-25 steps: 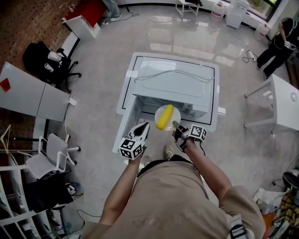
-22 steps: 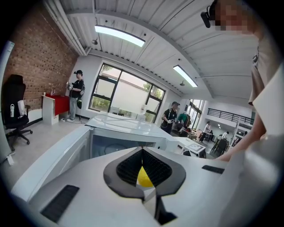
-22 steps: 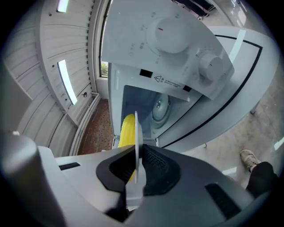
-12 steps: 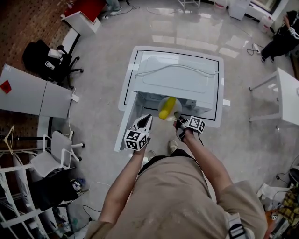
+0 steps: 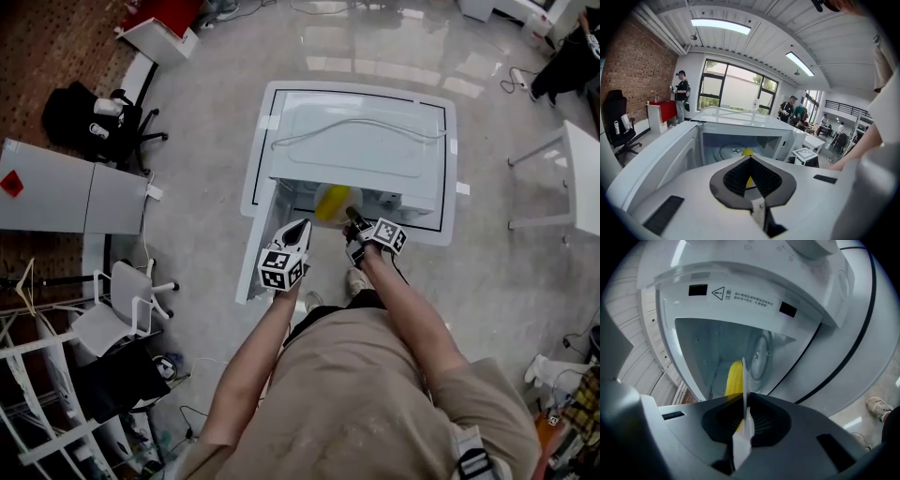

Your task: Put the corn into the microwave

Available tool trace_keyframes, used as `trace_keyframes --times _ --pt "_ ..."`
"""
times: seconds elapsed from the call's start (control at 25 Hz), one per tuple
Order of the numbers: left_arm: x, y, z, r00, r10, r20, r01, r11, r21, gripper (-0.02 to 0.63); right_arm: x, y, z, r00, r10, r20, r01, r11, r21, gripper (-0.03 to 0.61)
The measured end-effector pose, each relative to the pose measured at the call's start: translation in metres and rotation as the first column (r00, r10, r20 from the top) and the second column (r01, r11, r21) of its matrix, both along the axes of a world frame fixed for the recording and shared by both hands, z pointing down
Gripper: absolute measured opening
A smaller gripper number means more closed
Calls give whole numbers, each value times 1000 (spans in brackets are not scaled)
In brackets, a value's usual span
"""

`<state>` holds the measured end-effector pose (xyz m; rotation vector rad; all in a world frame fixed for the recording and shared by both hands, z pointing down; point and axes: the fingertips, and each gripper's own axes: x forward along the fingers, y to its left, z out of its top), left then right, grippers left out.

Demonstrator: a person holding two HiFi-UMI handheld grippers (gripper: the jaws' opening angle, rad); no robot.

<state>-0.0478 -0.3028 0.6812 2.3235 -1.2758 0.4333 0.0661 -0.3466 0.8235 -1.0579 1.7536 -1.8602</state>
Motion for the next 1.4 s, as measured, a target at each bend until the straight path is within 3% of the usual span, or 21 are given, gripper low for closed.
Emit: trace_keyframes --times 0.56,1.04,1.24,1.32,1.4 --pt "-3 -12 -5 999 16 -30 -16 1000 -9 -2 3 -29 21 988 152 17 -151 988 -39 26" --pt "-6 1 0 999 44 -25 -45 999 -30 -2 9 -38 45 959 283 24 -278 953 -118 25" --pt "-5 1 -3 998 57 -25 -57 998 -25 -2 7 -48 49 953 301 -10 -300 943 -142 25" --pt "-2 0 -4 998 62 -29 -63 998 -24 -2 6 -51 47 960 280 -21 -280 951 -131 26" --pt "2 -1 -6 997 73 -37 -73 997 -24 -2 3 -52 41 972 235 -21 -236 967 -96 72"
